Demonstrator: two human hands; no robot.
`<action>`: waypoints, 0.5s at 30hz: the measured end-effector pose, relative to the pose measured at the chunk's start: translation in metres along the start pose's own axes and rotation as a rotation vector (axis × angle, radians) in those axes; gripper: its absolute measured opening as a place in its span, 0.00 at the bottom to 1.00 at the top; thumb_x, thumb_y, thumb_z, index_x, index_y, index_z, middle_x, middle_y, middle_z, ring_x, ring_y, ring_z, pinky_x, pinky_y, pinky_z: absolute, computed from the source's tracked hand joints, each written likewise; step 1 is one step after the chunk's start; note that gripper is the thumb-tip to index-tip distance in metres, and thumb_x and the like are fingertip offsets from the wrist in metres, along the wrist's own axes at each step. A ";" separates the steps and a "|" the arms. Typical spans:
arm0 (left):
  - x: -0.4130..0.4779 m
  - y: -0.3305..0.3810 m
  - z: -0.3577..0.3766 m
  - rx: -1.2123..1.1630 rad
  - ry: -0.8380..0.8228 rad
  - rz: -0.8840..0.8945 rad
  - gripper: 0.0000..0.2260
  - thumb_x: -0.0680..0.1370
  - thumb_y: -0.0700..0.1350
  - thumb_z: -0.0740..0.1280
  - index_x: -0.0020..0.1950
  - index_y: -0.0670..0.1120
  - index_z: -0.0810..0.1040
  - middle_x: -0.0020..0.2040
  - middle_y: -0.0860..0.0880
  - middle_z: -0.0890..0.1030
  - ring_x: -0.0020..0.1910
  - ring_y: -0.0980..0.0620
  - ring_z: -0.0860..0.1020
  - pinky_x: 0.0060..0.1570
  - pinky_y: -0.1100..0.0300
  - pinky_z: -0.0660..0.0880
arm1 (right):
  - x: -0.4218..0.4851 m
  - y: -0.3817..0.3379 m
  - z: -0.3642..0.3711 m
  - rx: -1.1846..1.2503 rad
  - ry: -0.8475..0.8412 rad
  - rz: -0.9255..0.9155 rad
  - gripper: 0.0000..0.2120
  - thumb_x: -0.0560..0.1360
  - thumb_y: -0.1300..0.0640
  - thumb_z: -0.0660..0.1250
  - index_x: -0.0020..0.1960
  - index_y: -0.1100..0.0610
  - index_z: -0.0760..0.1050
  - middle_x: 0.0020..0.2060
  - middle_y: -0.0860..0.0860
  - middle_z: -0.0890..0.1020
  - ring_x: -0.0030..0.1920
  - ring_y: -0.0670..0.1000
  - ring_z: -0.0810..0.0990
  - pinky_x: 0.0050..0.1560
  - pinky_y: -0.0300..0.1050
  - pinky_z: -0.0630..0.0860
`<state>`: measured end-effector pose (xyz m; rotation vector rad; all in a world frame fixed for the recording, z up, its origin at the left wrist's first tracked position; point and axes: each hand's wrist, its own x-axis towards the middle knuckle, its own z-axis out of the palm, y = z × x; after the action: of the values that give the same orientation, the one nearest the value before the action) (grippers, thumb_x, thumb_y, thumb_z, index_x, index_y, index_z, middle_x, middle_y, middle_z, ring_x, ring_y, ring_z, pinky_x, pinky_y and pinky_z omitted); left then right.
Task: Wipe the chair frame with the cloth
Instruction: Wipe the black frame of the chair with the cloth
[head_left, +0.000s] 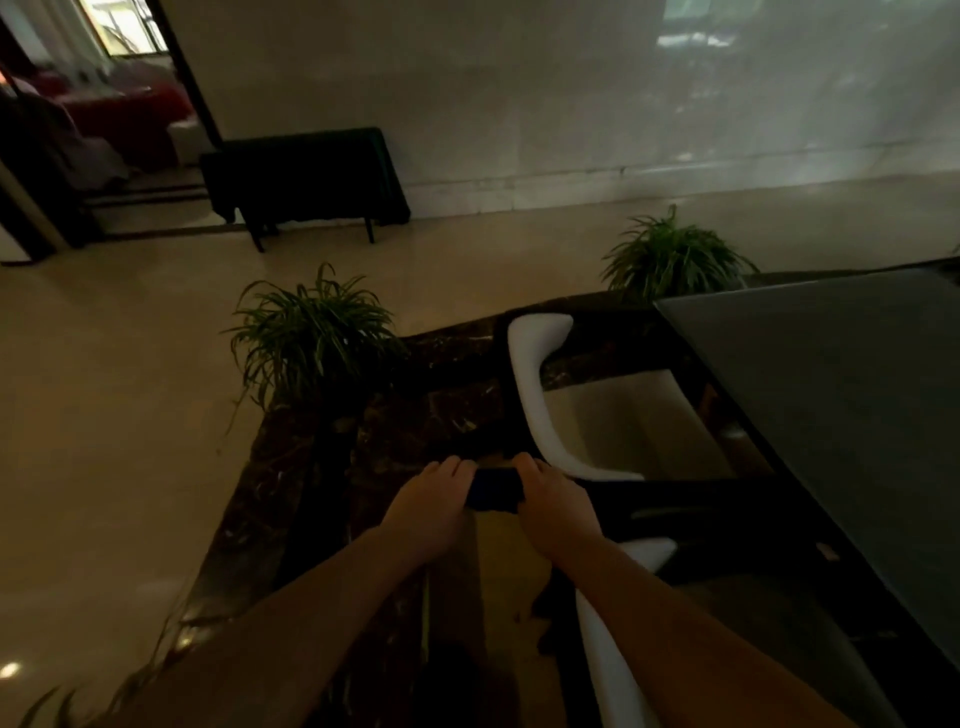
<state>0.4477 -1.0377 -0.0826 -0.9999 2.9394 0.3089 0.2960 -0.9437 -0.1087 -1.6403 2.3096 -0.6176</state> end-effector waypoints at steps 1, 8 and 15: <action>-0.017 0.014 0.004 -0.022 0.004 -0.005 0.23 0.77 0.41 0.65 0.72 0.47 0.64 0.67 0.47 0.71 0.64 0.46 0.71 0.60 0.51 0.74 | -0.022 0.004 -0.001 0.012 -0.016 0.017 0.11 0.75 0.60 0.61 0.55 0.51 0.63 0.51 0.52 0.79 0.46 0.54 0.80 0.42 0.50 0.77; -0.091 0.069 0.006 0.006 0.017 0.058 0.21 0.78 0.40 0.64 0.71 0.46 0.65 0.66 0.46 0.69 0.58 0.47 0.74 0.52 0.52 0.77 | -0.116 -0.002 -0.026 0.059 -0.021 0.093 0.18 0.77 0.62 0.59 0.66 0.56 0.65 0.60 0.55 0.76 0.54 0.56 0.79 0.48 0.48 0.76; -0.079 0.116 -0.005 -0.056 0.056 0.298 0.20 0.78 0.39 0.63 0.70 0.45 0.68 0.66 0.46 0.69 0.59 0.47 0.74 0.53 0.53 0.76 | -0.180 0.007 -0.059 0.082 0.190 0.254 0.15 0.76 0.59 0.62 0.62 0.51 0.67 0.56 0.51 0.77 0.52 0.52 0.80 0.49 0.50 0.79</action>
<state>0.4409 -0.9014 -0.0502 -0.5800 3.1447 0.3759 0.3257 -0.7609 -0.0686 -1.2732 2.5335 -0.8270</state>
